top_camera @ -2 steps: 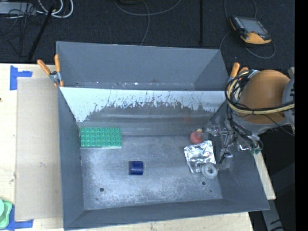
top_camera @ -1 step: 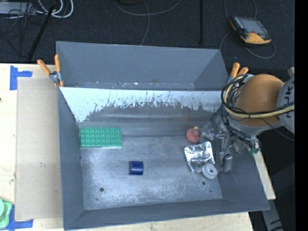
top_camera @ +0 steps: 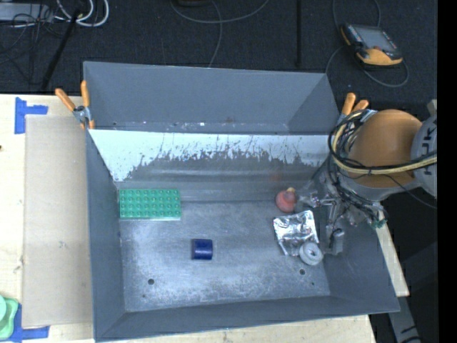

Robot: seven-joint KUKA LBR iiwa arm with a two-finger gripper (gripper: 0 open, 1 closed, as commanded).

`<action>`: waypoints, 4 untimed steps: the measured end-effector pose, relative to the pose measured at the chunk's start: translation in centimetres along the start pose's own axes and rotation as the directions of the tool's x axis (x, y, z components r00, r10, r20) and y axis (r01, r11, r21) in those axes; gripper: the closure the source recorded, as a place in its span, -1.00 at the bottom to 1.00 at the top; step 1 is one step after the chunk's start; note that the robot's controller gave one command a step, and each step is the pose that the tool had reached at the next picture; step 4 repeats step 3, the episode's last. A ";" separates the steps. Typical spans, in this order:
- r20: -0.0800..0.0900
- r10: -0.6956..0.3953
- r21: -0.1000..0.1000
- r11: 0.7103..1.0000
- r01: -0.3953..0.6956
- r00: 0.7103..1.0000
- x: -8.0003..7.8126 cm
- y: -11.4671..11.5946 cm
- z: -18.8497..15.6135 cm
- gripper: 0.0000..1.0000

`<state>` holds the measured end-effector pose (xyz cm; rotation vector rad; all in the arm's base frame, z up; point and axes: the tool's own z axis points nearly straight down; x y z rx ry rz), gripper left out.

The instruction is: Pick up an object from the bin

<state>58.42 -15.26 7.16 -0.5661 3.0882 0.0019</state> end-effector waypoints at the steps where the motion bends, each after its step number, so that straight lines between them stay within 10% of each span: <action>1: 0.003 0.003 0.002 1.000 -0.003 1.000 -0.1 -0.1 -0.1 1.00; 3: 0.005 0.012 0.005 1.000 -0.012 1.000 -0.5 -0.1 -10.8 1.00; 4: 0.005 0.012 0.005 1.000 -0.012 1.000 -0.5 -0.1 -10.8 1.00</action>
Offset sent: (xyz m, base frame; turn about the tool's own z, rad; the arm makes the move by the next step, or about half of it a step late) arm 0.0000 0.0000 0.0000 0.0000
